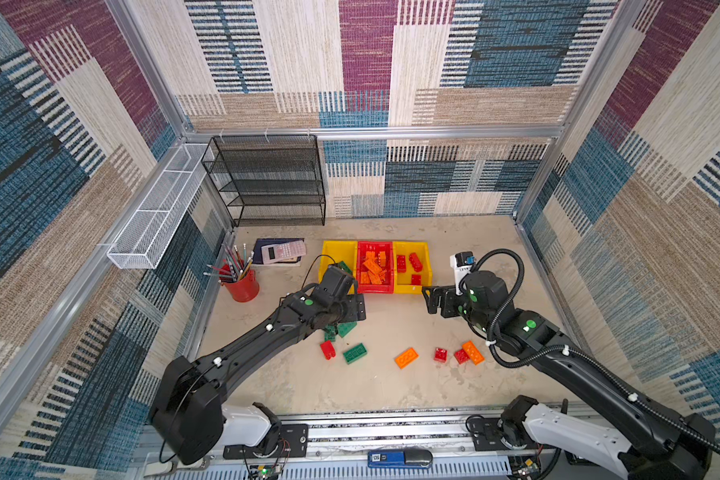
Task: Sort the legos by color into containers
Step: 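Move the left gripper back down to the red brick among green bricks, then grasp the tall red brick with the left gripper and lift it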
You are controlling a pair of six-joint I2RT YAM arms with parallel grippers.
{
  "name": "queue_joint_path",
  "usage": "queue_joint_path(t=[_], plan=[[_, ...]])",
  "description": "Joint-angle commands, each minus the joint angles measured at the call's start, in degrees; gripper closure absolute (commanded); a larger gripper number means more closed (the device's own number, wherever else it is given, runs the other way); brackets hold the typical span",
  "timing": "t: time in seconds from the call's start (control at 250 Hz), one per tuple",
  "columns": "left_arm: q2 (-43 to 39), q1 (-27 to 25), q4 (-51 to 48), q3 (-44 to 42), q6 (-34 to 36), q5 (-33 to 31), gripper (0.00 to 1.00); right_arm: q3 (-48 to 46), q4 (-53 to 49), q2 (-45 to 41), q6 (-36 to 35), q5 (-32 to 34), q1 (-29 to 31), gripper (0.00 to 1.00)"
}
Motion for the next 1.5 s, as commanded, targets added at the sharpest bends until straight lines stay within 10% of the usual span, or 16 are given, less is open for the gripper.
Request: queue_joint_path(t=[0.0, 0.588, 1.496], plan=[[-6.93, -0.42, -1.81, -6.89, -7.48, -2.02, 0.13, 0.28, 2.50, 1.09, -1.18, -2.26, 0.07, 0.00], [-6.25, -0.63, -2.58, -16.19, -9.51, -7.00, 0.11, -0.16, 0.18, 1.26, 0.95, -4.20, 0.15, 0.00], [1.73, 0.80, 2.87, -18.30, -7.98, -5.80, 0.55, -2.09, 0.12, -1.53, 2.46, -3.75, 0.15, 0.00]])
